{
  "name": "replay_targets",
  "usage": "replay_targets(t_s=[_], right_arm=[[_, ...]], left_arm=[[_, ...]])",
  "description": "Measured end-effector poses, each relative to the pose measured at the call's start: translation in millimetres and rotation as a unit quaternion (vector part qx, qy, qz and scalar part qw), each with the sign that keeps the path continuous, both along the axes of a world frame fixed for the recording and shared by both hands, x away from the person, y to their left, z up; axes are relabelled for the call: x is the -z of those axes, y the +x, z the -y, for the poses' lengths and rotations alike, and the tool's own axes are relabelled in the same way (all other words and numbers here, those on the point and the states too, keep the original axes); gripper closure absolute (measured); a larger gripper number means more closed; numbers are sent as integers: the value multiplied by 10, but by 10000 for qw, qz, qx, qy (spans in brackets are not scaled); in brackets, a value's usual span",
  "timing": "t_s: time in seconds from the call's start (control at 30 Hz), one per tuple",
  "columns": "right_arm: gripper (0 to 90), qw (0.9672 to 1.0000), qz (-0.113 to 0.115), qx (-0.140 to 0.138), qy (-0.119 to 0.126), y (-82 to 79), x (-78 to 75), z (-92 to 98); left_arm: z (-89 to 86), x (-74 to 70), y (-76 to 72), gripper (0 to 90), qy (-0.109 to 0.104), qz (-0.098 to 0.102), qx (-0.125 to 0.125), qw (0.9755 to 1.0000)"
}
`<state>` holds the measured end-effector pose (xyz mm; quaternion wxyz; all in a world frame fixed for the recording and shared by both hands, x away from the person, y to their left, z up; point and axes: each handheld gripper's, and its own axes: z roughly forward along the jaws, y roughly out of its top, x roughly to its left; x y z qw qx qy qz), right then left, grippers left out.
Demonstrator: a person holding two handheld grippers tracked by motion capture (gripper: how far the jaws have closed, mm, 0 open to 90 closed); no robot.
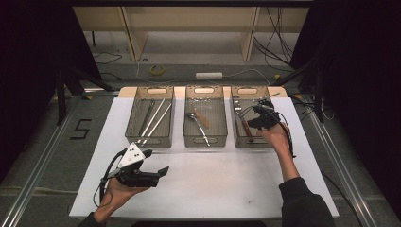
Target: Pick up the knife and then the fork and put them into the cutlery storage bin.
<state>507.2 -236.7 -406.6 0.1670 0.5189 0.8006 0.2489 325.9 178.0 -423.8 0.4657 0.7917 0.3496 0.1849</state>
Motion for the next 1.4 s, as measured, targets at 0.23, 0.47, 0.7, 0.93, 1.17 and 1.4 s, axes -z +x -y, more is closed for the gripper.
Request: replay_targets(t_s=[0.23, 0.47, 0.7, 0.93, 1.17, 1.4], right_arm=[[604, 9993, 244, -208, 165, -141, -108, 13], [488, 9953, 461, -525, 667, -364, -114, 7], [415, 9871, 826, -768, 1138, -641, -90, -51], [376, 9757, 1092, -1018, 1601, -882, -118, -146], [339, 9661, 1273, -1326, 1814, -1082, -93, -240], [316, 9576, 1374, -1574, 1985, -1236, -50, -281]], left_arm=[[-7, -4, 1, 160, -30, 25, -19, 10000], [-14, -5, 6, 159, -76, -27, -13, 10000], [-35, -7, 14, 159, -224, -89, -42, 9997], [-49, -13, 18, 159, -322, -136, -77, 9994], [-51, -12, 21, 159, -374, -173, -69, 9991], [-70, -11, 29, 159, -472, -192, -96, 9987]])
